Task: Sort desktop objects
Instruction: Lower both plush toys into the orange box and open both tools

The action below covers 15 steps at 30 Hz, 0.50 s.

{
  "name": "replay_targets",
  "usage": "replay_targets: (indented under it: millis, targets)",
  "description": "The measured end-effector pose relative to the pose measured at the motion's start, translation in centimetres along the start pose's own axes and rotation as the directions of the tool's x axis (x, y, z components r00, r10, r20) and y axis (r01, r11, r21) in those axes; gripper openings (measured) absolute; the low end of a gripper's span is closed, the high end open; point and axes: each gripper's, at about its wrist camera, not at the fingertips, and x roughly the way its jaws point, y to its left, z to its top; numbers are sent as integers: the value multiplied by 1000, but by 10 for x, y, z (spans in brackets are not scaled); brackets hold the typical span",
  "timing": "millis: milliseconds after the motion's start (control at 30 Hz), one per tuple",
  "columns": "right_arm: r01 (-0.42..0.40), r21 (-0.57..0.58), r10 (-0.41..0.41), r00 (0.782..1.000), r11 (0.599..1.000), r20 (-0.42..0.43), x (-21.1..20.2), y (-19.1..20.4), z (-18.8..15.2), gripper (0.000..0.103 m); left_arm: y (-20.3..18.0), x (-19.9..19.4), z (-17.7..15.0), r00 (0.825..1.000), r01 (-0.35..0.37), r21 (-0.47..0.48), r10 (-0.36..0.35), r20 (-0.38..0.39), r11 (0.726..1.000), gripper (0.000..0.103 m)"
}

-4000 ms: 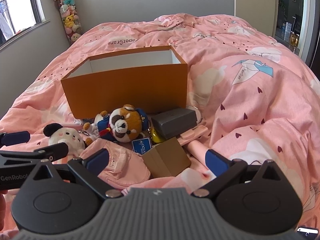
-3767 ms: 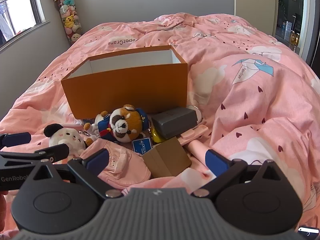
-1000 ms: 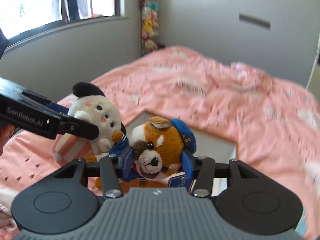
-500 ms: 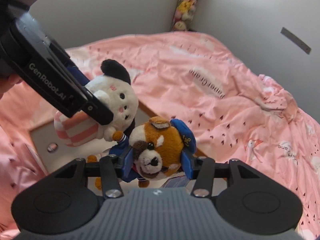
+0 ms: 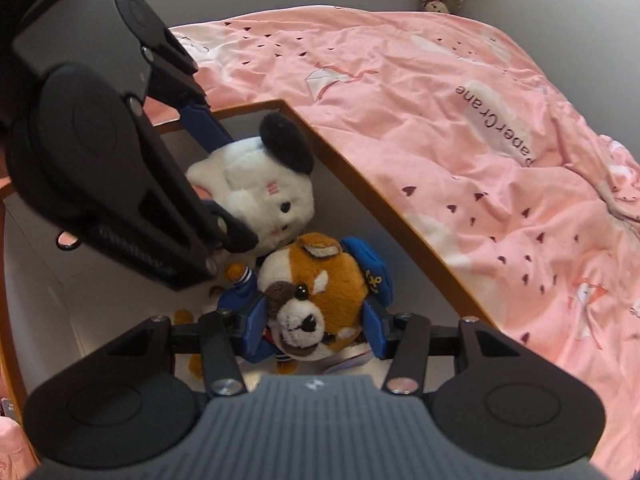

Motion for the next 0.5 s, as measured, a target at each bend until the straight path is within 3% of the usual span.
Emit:
replay_targets:
  millis: [133,500]
  targets:
    - [-29,0,29,1000,1000,9,4,1,2,53,-6,3,0,999,-39,31,39,1,999,74]
    - [-27,-26,27,1000,999,7,10,5,3,55,-6,1,-5,999,-35,45,33,26,998,75]
